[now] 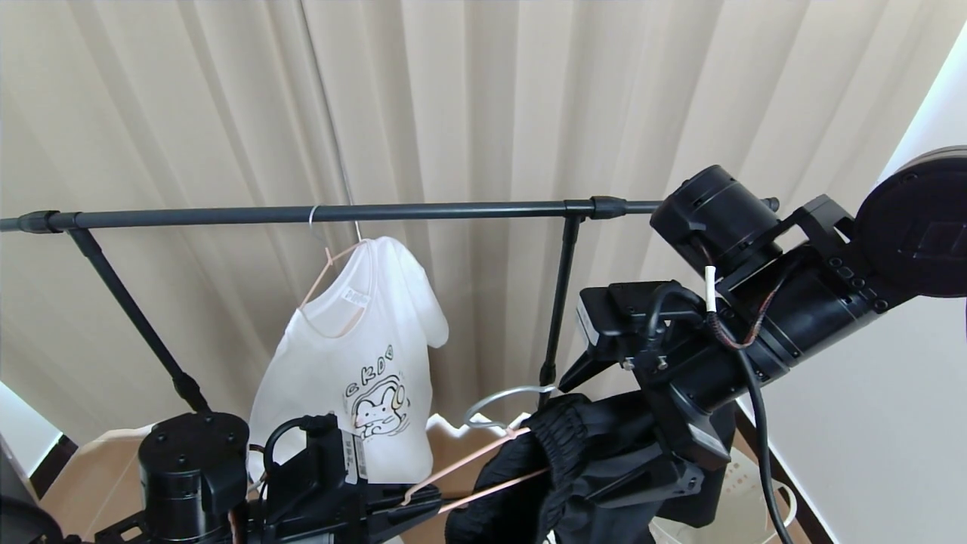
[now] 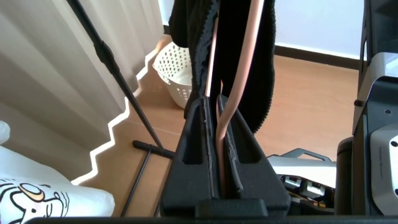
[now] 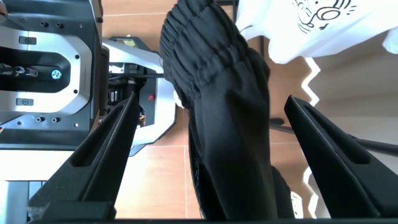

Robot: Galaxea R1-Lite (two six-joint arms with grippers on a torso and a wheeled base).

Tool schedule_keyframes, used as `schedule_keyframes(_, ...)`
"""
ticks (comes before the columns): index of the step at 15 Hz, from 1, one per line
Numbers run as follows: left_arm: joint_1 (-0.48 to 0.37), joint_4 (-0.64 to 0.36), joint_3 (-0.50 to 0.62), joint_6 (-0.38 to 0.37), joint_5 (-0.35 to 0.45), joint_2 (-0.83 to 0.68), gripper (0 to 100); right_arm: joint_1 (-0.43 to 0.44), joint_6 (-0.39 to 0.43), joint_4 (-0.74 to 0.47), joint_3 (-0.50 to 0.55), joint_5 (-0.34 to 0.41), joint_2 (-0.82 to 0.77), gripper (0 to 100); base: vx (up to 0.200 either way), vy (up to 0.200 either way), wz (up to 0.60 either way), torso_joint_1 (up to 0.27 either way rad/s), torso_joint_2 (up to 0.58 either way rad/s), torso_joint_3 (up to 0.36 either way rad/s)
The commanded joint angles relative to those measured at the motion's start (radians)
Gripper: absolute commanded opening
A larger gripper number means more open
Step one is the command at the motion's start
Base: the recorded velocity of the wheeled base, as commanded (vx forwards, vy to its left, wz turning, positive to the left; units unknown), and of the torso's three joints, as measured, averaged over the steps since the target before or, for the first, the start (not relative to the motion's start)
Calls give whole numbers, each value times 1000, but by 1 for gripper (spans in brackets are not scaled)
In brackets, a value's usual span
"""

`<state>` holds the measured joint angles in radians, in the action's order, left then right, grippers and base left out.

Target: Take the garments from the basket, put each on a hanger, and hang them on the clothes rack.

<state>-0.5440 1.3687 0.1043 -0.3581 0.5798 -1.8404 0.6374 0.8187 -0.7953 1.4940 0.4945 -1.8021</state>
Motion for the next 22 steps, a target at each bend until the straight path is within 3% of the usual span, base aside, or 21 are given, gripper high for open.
schedule_keyframes(1,-1,0,-3,-1,-1,3,0,2,0,1,3,1,-10,100,0,0,0,0,0,0)
schedule_keyframes(18,-1,1,2,4,-3,12,0,11,-30,2,77,-34,-94,100,0,0,0,0,0,0)
schedule_keyframes(19,-1,0,3,2,-3,10,0,11,-35,2,78,-34,-94,0,0,0,0,0,0,0)
schedule_keyframes(22,-1,1,3,4,-3,10,0,10,-35,18,83,-34,-86,0,0,0,0,0,0,0)
